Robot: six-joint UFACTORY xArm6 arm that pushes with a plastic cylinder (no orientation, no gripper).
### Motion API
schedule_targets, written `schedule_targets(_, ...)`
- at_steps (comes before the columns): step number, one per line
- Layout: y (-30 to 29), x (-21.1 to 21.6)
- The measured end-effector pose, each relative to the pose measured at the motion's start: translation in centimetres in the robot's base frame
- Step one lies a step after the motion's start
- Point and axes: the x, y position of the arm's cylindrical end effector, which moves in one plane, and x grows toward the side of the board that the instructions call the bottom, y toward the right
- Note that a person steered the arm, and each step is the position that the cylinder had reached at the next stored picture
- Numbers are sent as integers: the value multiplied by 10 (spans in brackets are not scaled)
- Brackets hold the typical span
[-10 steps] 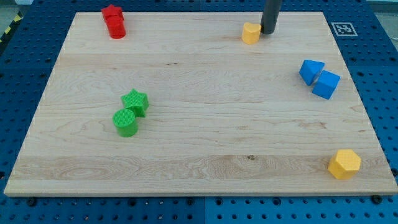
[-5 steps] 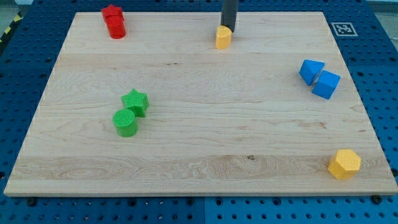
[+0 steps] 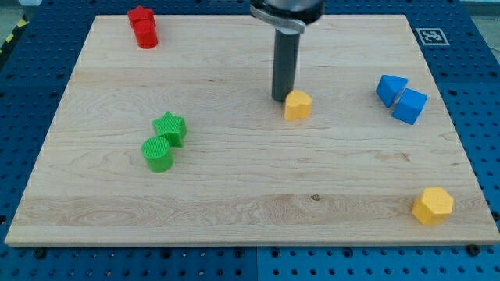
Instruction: Slide the yellow heart top left of the yellow hexagon
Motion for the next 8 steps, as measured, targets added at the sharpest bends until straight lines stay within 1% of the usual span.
schedule_targets(1, 28, 31)
schedule_targets(3, 89, 75)
schedule_targets(4, 109, 87)
schedule_targets(6, 140, 91)
schedule_targets(7, 126, 91)
schedule_targets(8, 83, 91)
